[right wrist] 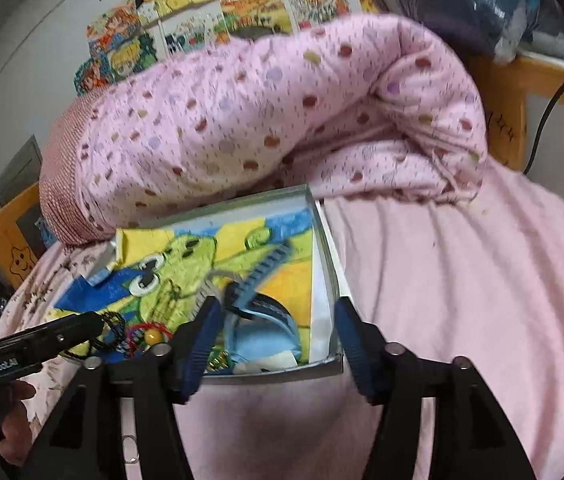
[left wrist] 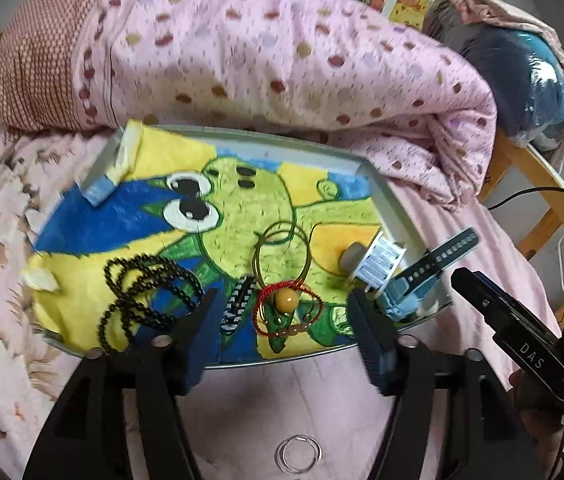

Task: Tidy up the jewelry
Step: 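Withdraw both tools and move toward the white hair clip and silver ring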

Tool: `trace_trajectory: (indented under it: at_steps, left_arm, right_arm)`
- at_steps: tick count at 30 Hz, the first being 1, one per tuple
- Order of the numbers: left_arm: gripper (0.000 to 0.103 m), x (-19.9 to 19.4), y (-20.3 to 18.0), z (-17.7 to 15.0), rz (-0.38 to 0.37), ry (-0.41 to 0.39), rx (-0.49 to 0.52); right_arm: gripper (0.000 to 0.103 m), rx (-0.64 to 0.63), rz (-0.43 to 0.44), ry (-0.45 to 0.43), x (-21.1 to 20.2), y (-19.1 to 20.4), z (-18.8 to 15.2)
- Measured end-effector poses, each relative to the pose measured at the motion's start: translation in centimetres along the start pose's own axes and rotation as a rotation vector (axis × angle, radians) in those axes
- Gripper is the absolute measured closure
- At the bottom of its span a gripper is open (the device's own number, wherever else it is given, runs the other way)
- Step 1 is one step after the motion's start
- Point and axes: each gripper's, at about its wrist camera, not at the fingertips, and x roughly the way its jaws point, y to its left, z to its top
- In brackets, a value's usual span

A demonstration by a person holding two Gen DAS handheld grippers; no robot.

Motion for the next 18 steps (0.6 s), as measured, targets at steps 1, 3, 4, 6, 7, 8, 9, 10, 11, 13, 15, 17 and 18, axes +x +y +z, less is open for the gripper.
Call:
trace_trajectory:
  at_steps: [1,3,4,6,7,8,9,10,11,13,15,17,18]
  left_arm:
    - [0.037,-0.5,-0.1,0.1,-0.003,-0.015,0.003]
    - [0.028,-2.0,-0.5,0.3,-0.005,-0.049,0.016]
    - [0.025,-2.6,-0.6,0.4,-0.006,-0.064,0.018]
    - [0.024,-4.1,-0.8,0.5,0.0,-0.099,0.026]
    - [0.024,-4.8,-0.9,0.4,0.009,-0.111,0.035]
    - [0.024,-5.4,-0.9,0.4,0.015,-0.121,0.042]
    - [0.021,-6.1,-0.9,0.4,0.021,-0.137,0.048]
    - [0.008,-6.6,-0.9,0.3,0.025,-0.149,0.05]
    - [0.001,-7.3,-0.8,0.2,0.03,-0.166,0.045]
    - [0.001,-9.1,-0.4,-0.3,0.035,-0.219,0.024]
    - [0.001,-10.4,0.0,-0.5,0.034,-0.23,0.017]
    - [0.001,-11.5,0.2,-0.7,0.039,-0.241,0.017]
    - [0.001,-12.1,0.3,-0.9,0.046,-0.251,0.02]
  right_arm:
    - [0.036,-0.006,0.002,-0.018,-0.7,0.2,0.2]
    - [0.028,-0.013,0.011,-0.052,-2.1,0.7,0.5]
    - [0.022,-0.017,0.012,-0.074,-2.9,0.9,0.6]
    - [0.015,-0.022,0.006,-0.111,-4.2,1.4,0.8]
    - [0.009,-0.024,0.006,-0.134,-5.0,1.7,0.9]
    - [0.001,-0.025,0.004,-0.154,-5.7,1.9,0.9]
    - [0.0,-0.027,0.002,-0.18,-6.6,2.2,0.9]
    - [0.0,-0.03,0.005,-0.196,-7.3,2.5,0.9]
    - [0.0,-0.036,0.008,-0.214,-8.2,2.8,0.9]
    - [0.0,-0.043,0.015,-0.229,-9.2,3.3,0.8]
    - [0.0,-0.051,0.016,-0.241,-10.3,3.9,0.6]
    - [0.0,-0.059,0.018,-0.25,-11.3,4.4,0.3]
    - [0.0,-0.063,0.021,-0.253,-11.8,4.8,0.1]
